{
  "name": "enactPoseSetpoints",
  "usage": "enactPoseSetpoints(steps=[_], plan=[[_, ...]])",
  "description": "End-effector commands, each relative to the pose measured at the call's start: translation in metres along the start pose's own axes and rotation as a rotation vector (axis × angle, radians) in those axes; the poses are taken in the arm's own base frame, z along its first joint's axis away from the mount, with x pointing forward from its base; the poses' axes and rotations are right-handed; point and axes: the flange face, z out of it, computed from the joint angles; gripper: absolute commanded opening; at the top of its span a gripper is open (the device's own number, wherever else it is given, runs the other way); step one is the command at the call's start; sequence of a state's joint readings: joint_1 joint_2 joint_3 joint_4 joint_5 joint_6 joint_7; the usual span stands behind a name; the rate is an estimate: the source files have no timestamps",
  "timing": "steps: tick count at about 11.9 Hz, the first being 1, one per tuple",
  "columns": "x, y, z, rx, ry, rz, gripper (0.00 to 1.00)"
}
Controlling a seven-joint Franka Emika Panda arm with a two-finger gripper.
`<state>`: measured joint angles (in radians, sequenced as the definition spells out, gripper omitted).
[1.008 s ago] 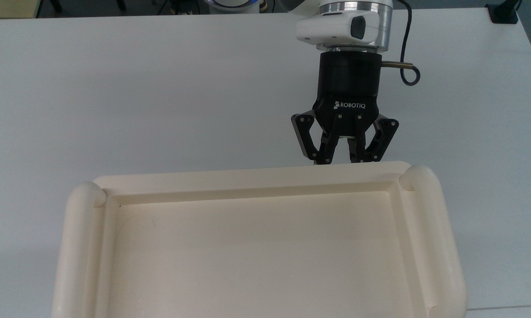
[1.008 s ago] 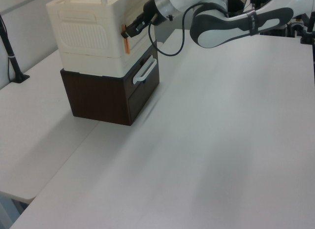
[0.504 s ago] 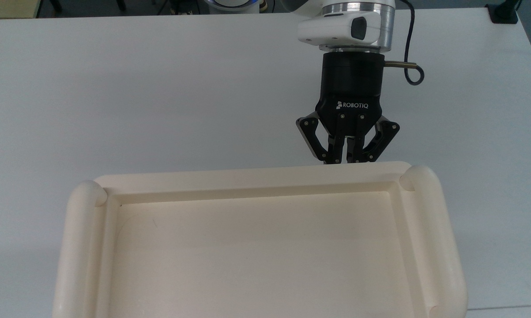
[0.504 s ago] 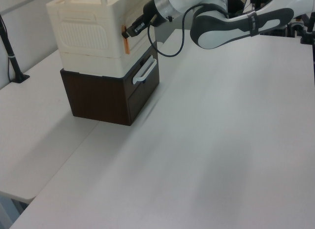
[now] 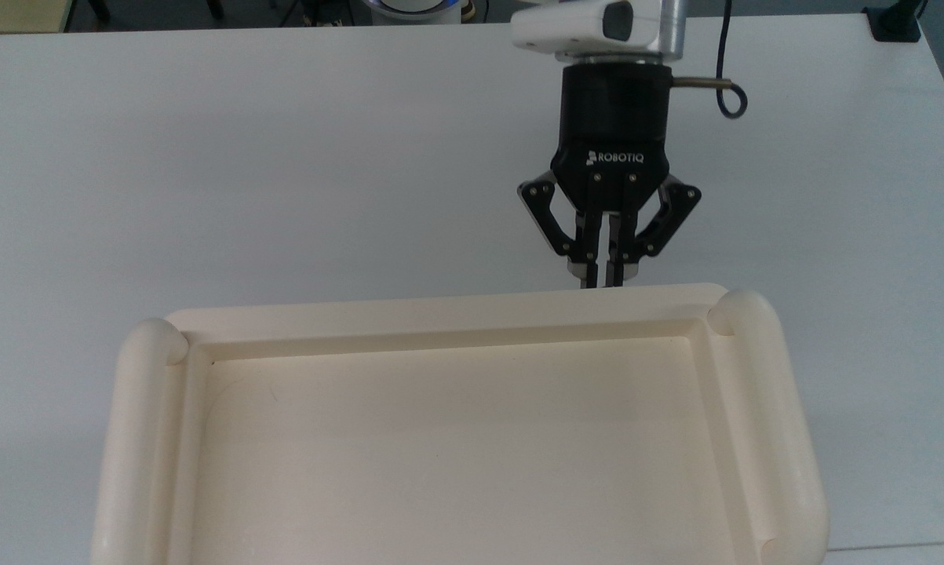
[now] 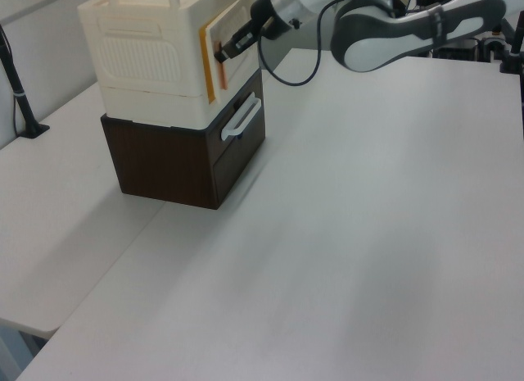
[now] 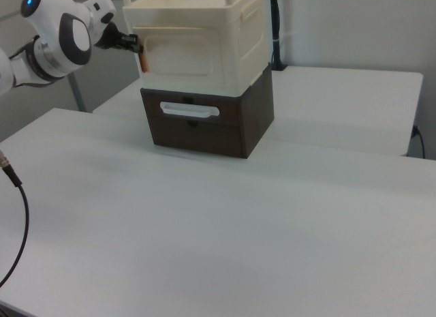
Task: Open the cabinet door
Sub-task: 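Pull the gripped door edge outward, swinging the door open on its hinge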
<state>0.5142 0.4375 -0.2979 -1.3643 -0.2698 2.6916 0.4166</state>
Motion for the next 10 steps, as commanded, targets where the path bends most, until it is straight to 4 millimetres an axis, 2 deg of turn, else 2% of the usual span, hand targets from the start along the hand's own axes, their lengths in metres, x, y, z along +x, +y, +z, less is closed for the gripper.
enactPoseSetpoints(steps=[1, 3, 6, 7, 8, 9, 10], plan=[[0.000, 0.024, -0.042, 0.013, -0.074, 0.054, 0.02], [-0.005, 0.044, -0.071, 0.014, -0.155, 0.071, 0.08], [-0.021, 0.113, -0.112, -0.025, -0.390, 0.128, 0.27], [-0.028, 0.139, -0.125, 0.007, -0.502, 0.144, 0.41], [-0.036, 0.162, -0.144, 0.047, -0.603, 0.131, 0.46], [-0.042, 0.175, -0.157, 0.059, -0.672, 0.117, 0.55], [-0.056, 0.188, -0.168, 0.049, -0.793, 0.121, 1.00]])
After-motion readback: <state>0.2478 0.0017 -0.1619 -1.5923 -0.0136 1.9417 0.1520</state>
